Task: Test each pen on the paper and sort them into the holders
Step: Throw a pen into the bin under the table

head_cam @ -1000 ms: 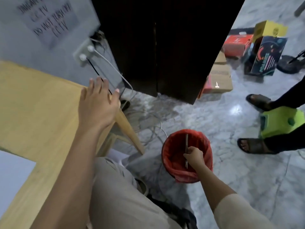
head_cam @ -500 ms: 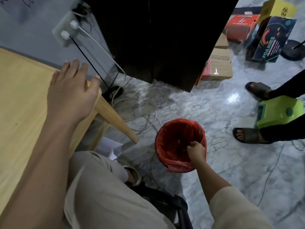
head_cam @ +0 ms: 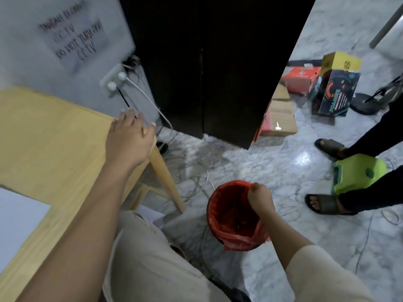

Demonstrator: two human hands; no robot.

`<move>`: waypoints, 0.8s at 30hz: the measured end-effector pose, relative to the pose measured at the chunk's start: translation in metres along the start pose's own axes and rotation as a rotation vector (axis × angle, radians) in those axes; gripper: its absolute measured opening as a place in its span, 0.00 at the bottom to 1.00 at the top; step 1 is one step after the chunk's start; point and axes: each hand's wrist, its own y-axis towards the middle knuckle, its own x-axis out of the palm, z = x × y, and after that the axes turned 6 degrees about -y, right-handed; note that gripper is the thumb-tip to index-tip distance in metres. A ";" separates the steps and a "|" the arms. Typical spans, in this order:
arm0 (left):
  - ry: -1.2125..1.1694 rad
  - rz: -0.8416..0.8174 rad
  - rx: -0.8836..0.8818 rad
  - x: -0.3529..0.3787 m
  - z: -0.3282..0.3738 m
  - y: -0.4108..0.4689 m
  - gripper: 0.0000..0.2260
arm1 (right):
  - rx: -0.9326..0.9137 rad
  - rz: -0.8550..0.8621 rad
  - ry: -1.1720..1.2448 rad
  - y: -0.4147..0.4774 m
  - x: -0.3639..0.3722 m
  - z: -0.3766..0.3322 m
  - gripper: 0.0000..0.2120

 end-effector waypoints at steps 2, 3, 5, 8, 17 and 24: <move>-0.033 -0.011 0.018 -0.001 0.000 -0.002 0.24 | -0.080 0.021 -0.012 0.001 -0.020 -0.022 0.16; -0.056 -0.019 0.038 -0.003 -0.001 -0.003 0.24 | -0.115 0.036 -0.014 -0.001 -0.031 -0.035 0.17; -0.100 -0.051 0.081 -0.009 -0.003 -0.008 0.22 | -0.201 0.077 -0.043 -0.005 -0.052 -0.067 0.17; -0.157 -0.127 0.127 -0.021 -0.007 -0.020 0.21 | -0.353 0.119 -0.107 -0.014 -0.077 -0.118 0.18; -0.173 0.063 -0.005 -0.109 -0.085 -0.068 0.25 | -0.896 0.119 -0.313 -0.094 -0.075 -0.295 0.23; -0.134 0.246 -0.278 -0.157 -0.182 -0.157 0.28 | -1.290 0.018 -0.339 -0.190 0.008 -0.390 0.21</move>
